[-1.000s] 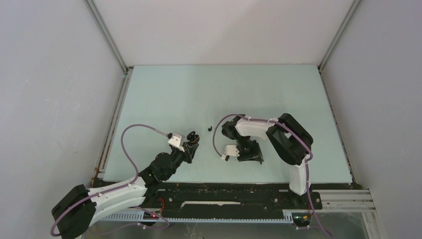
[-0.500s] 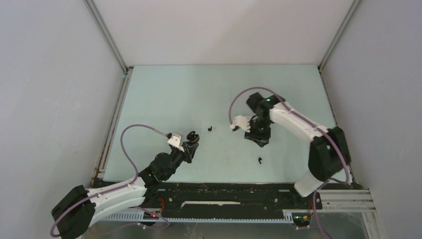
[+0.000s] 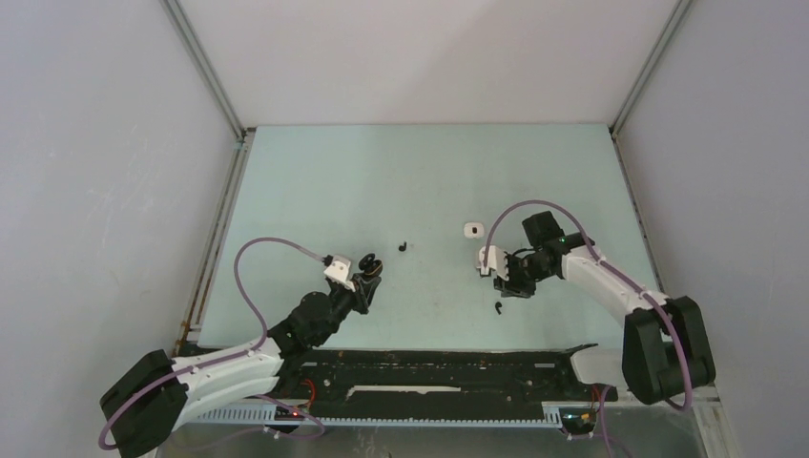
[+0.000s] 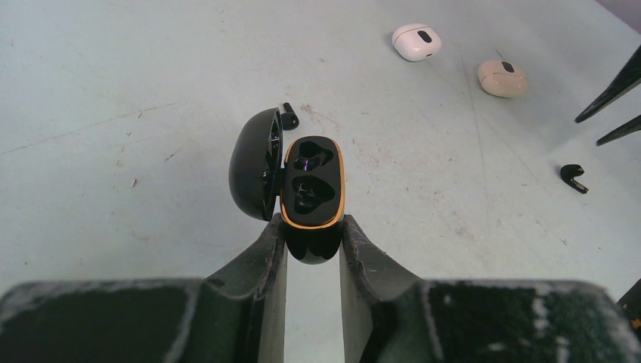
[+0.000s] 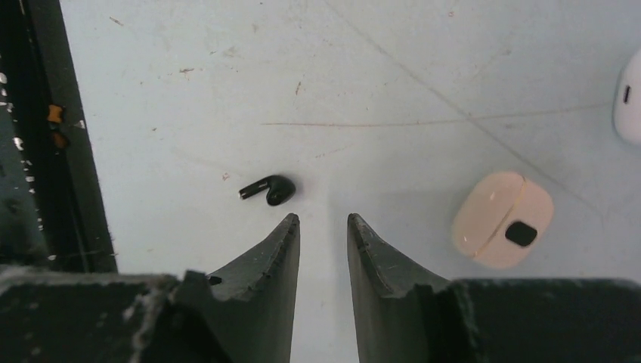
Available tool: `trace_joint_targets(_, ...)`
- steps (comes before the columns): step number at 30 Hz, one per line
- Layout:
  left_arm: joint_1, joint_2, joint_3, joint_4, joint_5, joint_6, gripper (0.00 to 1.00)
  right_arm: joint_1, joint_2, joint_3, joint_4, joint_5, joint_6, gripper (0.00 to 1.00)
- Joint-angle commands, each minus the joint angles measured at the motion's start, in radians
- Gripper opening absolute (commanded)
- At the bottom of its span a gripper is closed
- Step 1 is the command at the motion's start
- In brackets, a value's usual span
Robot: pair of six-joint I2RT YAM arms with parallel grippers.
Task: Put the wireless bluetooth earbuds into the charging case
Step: Pick up the right earbud from the corner of the board.
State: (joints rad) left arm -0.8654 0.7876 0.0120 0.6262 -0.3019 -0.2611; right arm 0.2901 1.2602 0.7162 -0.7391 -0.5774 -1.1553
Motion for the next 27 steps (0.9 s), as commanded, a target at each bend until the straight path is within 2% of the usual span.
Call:
trace_joint_targets(1, 0.004, 0.003, 0.017, 0.043, 0.0, 0.015, 0.04, 0.037, 0.079, 0.003, 0.078, -0.004, -0.083, 0.32)
trace_joint_targets(12, 0.004, 0.013, 0.023, 0.045, -0.001, 0.022, 0.04, 0.128, 0.194, 0.003, 0.071, 0.118, -0.122, 0.36)
trace_joint_targets(20, 0.003, 0.019, 0.028, 0.044, 0.004, 0.029, 0.04, 0.127, 0.183, 0.003, 0.031, 0.164, -0.155, 0.36)
trace_joint_targets(27, 0.005, 0.029, 0.035, 0.044, 0.015, 0.033, 0.04, 0.18, 0.199, 0.003, -0.022, 0.173, -0.164, 0.39)
